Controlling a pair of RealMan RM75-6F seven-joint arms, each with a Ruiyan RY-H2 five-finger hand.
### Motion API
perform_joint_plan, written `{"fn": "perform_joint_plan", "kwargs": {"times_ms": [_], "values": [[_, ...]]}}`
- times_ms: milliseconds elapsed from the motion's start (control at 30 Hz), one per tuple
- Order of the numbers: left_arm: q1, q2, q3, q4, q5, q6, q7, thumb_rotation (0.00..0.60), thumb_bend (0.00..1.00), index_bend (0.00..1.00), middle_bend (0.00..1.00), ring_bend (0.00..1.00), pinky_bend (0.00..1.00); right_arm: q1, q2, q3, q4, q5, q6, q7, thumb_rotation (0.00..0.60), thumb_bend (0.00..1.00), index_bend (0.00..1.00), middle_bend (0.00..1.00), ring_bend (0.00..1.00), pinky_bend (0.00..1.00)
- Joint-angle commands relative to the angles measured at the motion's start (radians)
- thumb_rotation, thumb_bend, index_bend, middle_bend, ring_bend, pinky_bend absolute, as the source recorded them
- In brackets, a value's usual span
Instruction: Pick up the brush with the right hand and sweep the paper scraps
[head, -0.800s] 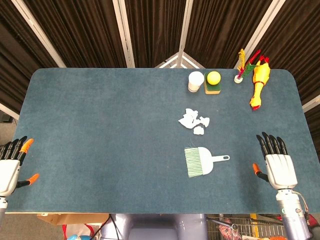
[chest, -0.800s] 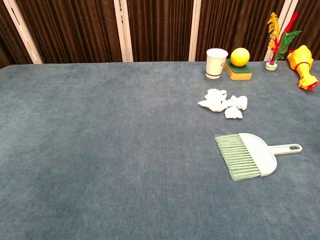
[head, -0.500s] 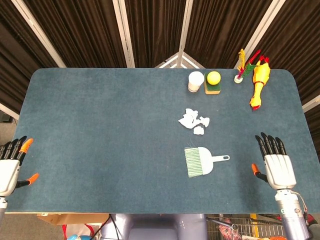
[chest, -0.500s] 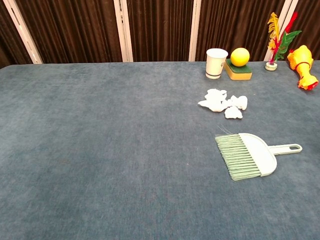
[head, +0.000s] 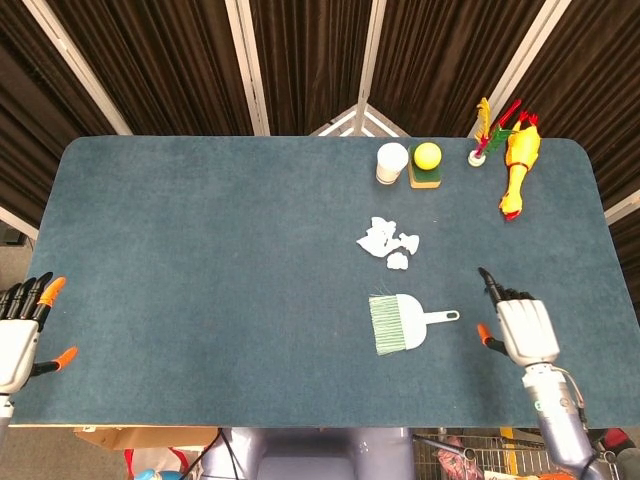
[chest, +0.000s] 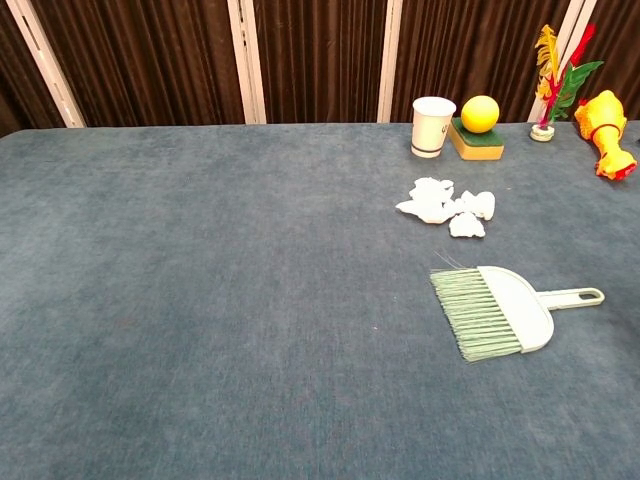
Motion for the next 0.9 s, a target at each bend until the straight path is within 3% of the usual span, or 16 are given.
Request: {"fn": "perform_joint_plan", "kwargs": {"times_ms": [33,400,900], "values": [[-0.001,0.0,0.001,-0.001,0.002,-0.001,-0.001,0.6,0.0,0.0,0.0,0.0,0.01,0.04,-0.054,0.005,0.036,0.024,-0.048,-0.071,0.6,0.35,0.21,0.87,0.92,0.88],[-0.002,0.005,0.001,-0.001,0.006,-0.002,-0.019,0.6,0.0,0.0,0.0,0.0,0.01,0.122,-0.191,0.016,0.133,0.152,-0.162,-0.243,0.6,0.35,0.32,0.91,0.96,0.9],[-0.004,0.004,0.003,-0.001,0.008,-0.006,-0.02,0.6,0.0,0.0,0.0,0.0,0.01,0.146,-0.294,0.024,0.228,0.201,-0.167,-0.254,0.6,0.35,0.4,0.91,0.96,0.9]]}}
